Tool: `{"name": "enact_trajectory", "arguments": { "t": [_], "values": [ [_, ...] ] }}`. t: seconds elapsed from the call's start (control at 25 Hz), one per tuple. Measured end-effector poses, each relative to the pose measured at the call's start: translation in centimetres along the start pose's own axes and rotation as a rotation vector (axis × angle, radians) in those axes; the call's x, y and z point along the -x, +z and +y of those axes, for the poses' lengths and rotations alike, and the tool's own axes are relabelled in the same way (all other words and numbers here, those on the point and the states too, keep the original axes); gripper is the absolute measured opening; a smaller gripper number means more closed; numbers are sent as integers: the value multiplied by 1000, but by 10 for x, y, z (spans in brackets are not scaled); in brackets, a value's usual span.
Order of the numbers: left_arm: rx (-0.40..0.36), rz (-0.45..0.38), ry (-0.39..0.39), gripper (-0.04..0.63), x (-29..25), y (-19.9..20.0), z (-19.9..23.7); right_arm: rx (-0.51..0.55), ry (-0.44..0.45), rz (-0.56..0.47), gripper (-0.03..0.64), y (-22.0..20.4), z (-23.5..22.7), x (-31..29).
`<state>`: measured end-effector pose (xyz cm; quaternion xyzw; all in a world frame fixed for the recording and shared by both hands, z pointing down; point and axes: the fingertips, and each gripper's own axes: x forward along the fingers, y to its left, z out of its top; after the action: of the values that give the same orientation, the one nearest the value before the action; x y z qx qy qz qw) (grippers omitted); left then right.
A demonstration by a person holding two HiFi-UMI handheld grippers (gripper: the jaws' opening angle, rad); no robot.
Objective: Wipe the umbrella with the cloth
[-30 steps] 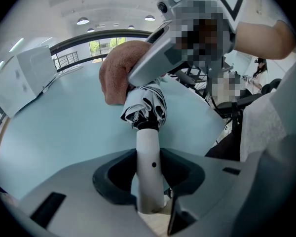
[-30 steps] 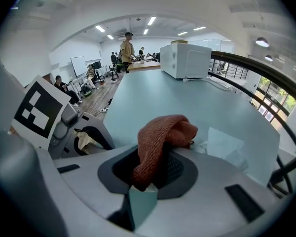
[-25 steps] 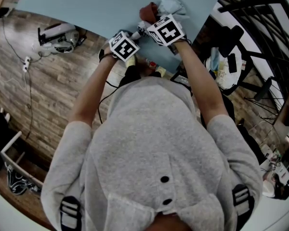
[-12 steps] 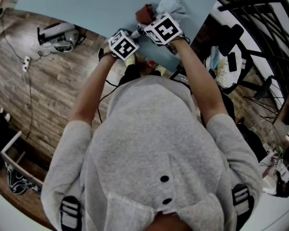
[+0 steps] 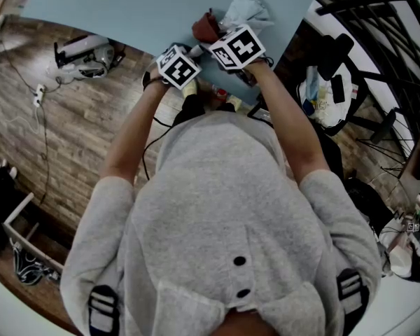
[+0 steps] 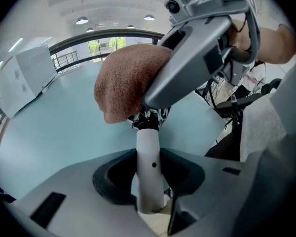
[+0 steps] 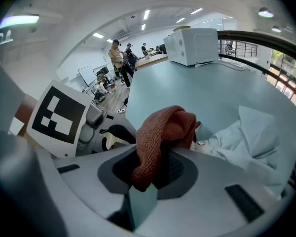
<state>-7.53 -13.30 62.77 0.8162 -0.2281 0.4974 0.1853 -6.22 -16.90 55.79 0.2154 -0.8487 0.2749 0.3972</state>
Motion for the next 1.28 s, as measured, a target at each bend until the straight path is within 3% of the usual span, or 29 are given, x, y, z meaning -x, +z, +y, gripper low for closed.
{"name": "enact_trajectory", "arguments": {
  "t": [0.28,0.68,0.92,1.12,1.28],
  "values": [
    [1,-1,2,152,0,-1,0,-29,43,12,81,-20,10,2],
    [-6,0,9,152,0,3,2,-216,84,-40,81,-47,-11,21],
    [4,21,-2,152,-2,-1,2,-283,-2,-79,81,-65,-44,43],
    [11,29,-3,152,-2,-2,1,-354,-117,-148,81,-84,-81,84],
    [28,38,-25,152,-2,-6,-4,-351,-234,-207,81,-91,-97,119]
  ]
}}
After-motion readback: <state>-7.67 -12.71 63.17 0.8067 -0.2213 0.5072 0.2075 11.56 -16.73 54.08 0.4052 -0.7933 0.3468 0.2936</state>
